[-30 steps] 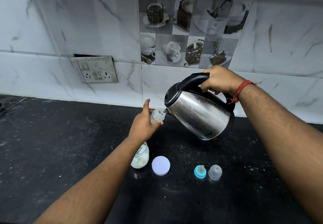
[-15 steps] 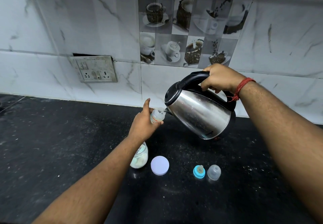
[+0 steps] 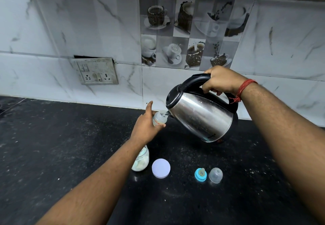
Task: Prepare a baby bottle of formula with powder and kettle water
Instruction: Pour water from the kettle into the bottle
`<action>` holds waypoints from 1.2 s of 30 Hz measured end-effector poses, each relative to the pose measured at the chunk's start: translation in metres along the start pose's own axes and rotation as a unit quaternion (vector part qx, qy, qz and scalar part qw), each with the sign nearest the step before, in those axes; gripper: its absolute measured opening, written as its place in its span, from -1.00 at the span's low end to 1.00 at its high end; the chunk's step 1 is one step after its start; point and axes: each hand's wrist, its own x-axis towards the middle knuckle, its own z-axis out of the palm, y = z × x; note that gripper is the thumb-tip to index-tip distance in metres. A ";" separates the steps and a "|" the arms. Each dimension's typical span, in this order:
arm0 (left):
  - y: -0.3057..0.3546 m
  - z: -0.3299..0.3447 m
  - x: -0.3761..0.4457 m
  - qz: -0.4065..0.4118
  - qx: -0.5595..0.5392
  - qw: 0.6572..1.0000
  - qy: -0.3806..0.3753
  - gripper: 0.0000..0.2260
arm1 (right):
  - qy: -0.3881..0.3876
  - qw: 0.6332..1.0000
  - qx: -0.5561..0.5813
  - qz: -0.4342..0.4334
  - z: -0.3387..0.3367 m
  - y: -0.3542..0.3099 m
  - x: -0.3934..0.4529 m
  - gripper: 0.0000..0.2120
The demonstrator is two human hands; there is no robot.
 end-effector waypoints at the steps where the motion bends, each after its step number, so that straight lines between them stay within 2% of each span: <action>1: 0.000 0.000 0.000 0.001 0.000 1.000 0.000 -0.05 | 0.000 1.000 -0.001 0.000 0.000 0.000 0.000 -0.86; 12: -0.002 0.003 -0.002 -0.009 -0.050 0.999 -0.014 -0.05 | 0.007 0.999 0.040 0.008 0.002 0.021 -0.001 -0.85; 22: -0.007 0.018 -0.012 -0.023 -0.135 0.990 -0.043 -0.06 | 0.028 0.982 0.186 0.032 0.024 0.069 -0.025 -0.86; 26: -0.006 0.021 -0.018 -0.036 -0.152 0.987 -0.042 -0.07 | 0.047 0.969 0.242 0.037 0.040 0.093 -0.031 -0.73; 33: -0.014 0.029 -0.037 -0.052 -0.175 0.983 -0.035 -0.10 | 0.102 0.952 0.281 0.060 0.068 0.113 -0.034 -0.81; 36: -0.019 0.034 -0.043 -0.050 -0.177 0.982 -0.037 -0.10 | 0.124 0.947 0.288 0.071 0.084 0.117 -0.030 -0.79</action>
